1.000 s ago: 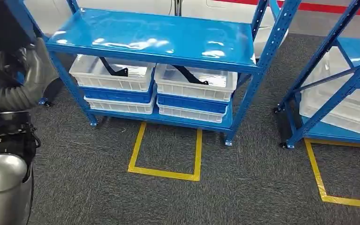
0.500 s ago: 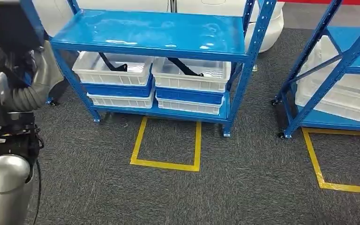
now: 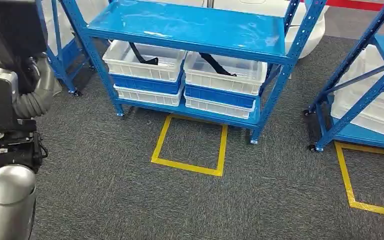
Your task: Take the parts from the cabinet and place them on the table.
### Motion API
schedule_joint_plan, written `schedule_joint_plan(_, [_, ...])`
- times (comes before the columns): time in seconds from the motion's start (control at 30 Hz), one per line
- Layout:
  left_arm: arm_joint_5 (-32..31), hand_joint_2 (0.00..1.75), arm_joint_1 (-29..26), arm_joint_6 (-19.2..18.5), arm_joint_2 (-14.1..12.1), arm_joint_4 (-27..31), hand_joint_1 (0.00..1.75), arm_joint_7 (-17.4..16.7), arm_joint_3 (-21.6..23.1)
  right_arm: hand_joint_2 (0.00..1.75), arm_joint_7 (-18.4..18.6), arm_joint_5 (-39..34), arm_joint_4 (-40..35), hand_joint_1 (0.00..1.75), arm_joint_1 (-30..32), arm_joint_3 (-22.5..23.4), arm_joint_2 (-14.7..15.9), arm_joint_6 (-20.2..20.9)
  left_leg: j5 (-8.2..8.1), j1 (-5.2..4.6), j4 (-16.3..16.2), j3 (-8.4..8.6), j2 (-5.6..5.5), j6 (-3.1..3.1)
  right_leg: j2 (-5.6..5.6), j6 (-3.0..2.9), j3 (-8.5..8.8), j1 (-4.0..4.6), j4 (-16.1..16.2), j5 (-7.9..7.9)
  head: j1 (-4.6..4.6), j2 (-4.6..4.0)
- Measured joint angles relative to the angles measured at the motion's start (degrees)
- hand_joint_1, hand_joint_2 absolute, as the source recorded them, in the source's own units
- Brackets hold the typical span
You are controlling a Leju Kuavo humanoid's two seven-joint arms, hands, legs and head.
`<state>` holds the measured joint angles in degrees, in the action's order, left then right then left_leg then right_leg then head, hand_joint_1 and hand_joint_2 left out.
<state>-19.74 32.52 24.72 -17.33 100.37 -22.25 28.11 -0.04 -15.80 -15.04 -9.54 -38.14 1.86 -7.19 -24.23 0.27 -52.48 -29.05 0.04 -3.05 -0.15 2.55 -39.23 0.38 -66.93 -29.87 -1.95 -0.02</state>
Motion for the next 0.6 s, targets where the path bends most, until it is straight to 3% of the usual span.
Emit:
schedule_joint_plan(0.03, [0.0, 1.75, -0.1, -0.2, 0.0, -0.2, 1.75, -0.1, 0.2, 0.0, 0.0, 0.0, 0.0, 0.0, 0.1, 0.0, 0.0, 0.0, 0.36, -0.09, -0.1, -0.5, -0.61, 0.02, 0.0, -0.04, -2.07, -0.05, -5.6, -2.31, 0.0, -0.02])
schedule_joint_plan(0.07, [0.0, 1.75, -0.2, -0.2, 0.0, -0.3, 1.75, -0.3, 0.2, 0.0, 0.0, 0.0, 0.0, 0.0, 0.2, 0.0, 0.0, 0.0, 0.57, -0.12, -0.1, -0.73, -0.99, 0.1, 0.0, -0.1, -2.62, -0.05, -7.6, -2.84, 0.0, -0.02])
schedule_joint_plan(0.1, [0.0, 1.75, -0.3, -0.2, 0.0, -0.4, 1.75, -0.4, 0.3, 0.0, 0.0, 0.0, 0.0, 0.0, 0.2, 0.0, 0.0, 0.0, 0.77, -0.12, -0.1, -0.92, -1.62, 0.23, 0.04, -0.23, -1.78, -0.05, -6.7, -2.08, 0.0, -0.02])
schedule_joint_plan(0.17, [0.0, 1.75, -0.4, -0.2, 0.0, -0.6, 1.75, -0.4, 0.3, 0.0, 0.0, 0.0, 0.0, 0.0, 0.2, 0.0, 0.0, 0.0, 0.94, -0.11, -0.1, -0.94, -2.6, 0.41, 0.36, -0.55, 3.02, -0.07, 1.0, 1.69, -0.02, -0.02])
schedule_joint_plan(0.2, [-0.1, 1.75, -0.4, -0.2, 0.0, -0.7, 1.75, -0.4, 0.3, 0.0, 0.0, 0.0, 0.0, 0.0, 0.2, 0.0, 0.0, 0.0, 1.01, -0.09, -0.2, -0.85, -3.31, 0.53, 1.66, -0.91, 7.26, -0.11, 8.9, 4.93, -0.02, -0.02])
schedule_joint_plan(0.23, [-0.3, 1.75, -0.3, -0.2, 0.0, -0.7, 1.75, -0.3, 0.3, 0.0, 0.0, -0.2, 0.0, 0.0, 0.5, 0.0, 0.1, 0.5, 1.09, 0.06, -0.1, -1.03, -3.55, 0.71, 4.73, -1.26, 9.21, -0.26, 12.7, 4.99, -0.02, -0.02])
schedule_joint_plan(0.27, [-0.5, 1.75, -0.1, -0.2, 0.0, -0.8, 1.75, -0.2, 0.3, 0.0, 0.1, -0.3, 0.0, 0.0, 0.5, 0.0, 0.2, 0.8, 1.23, -0.13, -0.3, -1.44, -4.08, 1.07, 5.07, -1.27, 9.46, -0.3, 13.1, 4.86, -0.07, -0.02])
schedule_joint_plan(0.37, [-0.6, 1.75, -0.1, 0.0, 0.0, -1.0, 1.75, -0.1, 0.4, 0.0, 0.2, -0.4, 0.0, 0.0, 0.1, 0.0, 0.2, 1.5, 1.85, 0.51, -0.6, -2.5, -5.56, 2.06, 3.45, -1.52, 8.86, 0.07, 13.0, 4.95, -0.04, -0.02])
schedule_joint_plan(0.4, [-0.6, 1.75, 0.1, -0.1, 0.0, -1.0, 1.75, 0.0, 0.4, 0.0, 0.1, -0.4, 0.0, 0.0, 0.0, 0.0, 0.0, 1.6, 2.1, 0.02, -0.6, -2.79, -6.42, 2.49, 2.24, -2.08, 8.84, -0.36, 13.6, 5.37, -0.04, -0.02])
schedule_joint_plan(0.43, [-0.7, 1.75, 0.2, -0.1, -0.1, -1.1, 1.75, 0.1, 0.3, 0.0, 0.1, -0.3, 0.0, 0.0, -0.2, 0.0, -0.1, 1.6, 1.02, 0.09, -1.5, -3.35, -4.46, 2.62, 1.69, -2.33, 8.87, -0.53, 13.7, 5.54, -0.11, -0.02])
schedule_joint_plan(0.47, [-0.9, 1.75, 0.6, -0.1, -0.1, -1.1, 1.75, 0.3, 0.3, 0.0, 0.0, -0.3, 0.0, 0.0, -0.1, 0.0, 0.0, 1.6, -1.42, 0.06, -5.0, -5.0, -2.42, 2.91, 1.06, -2.6, 8.73, -0.51, 13.7, 5.57, -0.48, -0.02])
schedule_joint_plan(0.5, [-1.0, 1.75, 0.6, -0.2, -0.1, -1.1, 1.75, 0.5, 0.3, 0.0, 0.0, -0.2, 0.0, 0.0, -0.1, 0.0, 0.0, 1.6, -4.0, 0.29, -10.5, -7.46, -1.41, 3.31, 0.33, -2.66, 8.66, -0.43, 13.7, 5.59, -0.48, -0.02])
schedule_joint_plan(0.57, [-1.0, 1.75, 0.3, -0.6, -0.1, -1.2, 1.75, 0.6, 0.4, 0.0, 0.0, -0.2, 0.0, 0.0, -0.1, 0.0, 0.0, 1.6, -7.69, 0.45, -20.7, -12.01, -0.9, 3.72, -0.95, -2.77, 8.49, -0.43, 13.7, 5.65, -0.48, -0.02])
schedule_joint_plan(0.6, [-1.1, 1.75, 0.3, -0.7, -0.1, -1.3, 1.75, 0.6, 0.4, 0.0, 0.0, -0.2, 0.0, 0.0, -0.1, 0.0, 0.0, 1.6, -8.07, 0.53, -22.9, -12.96, -0.84, 3.87, -1.66, -2.79, 8.41, -0.41, 13.6, 5.67, -0.48, -0.02])
